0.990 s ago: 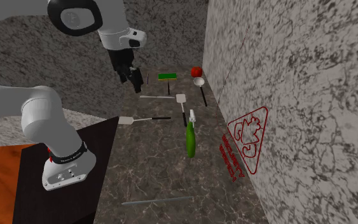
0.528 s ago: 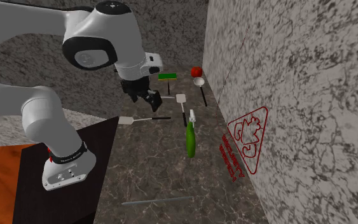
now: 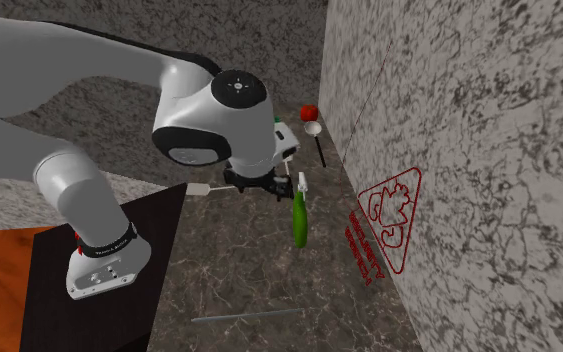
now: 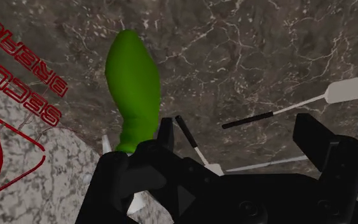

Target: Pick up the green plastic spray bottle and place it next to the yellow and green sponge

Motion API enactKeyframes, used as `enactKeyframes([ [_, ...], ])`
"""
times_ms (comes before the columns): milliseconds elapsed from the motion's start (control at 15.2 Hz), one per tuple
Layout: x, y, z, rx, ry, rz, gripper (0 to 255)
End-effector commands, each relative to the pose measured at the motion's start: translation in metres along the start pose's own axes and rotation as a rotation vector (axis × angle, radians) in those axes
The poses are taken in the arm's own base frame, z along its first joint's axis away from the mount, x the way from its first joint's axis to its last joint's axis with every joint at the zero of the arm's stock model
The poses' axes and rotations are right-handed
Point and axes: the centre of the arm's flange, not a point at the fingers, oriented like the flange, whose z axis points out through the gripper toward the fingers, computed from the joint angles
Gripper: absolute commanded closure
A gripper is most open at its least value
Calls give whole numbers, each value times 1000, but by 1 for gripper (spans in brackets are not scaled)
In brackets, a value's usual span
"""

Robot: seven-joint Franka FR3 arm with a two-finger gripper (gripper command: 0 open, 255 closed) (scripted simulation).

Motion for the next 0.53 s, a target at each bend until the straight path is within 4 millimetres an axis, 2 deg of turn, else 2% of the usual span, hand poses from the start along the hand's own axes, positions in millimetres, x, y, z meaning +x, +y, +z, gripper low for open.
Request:
enactKeyframes([
  [0, -9, 28, 9, 16, 29, -77, 0],
  [462, -23, 123, 55, 84, 136, -318, 0],
])
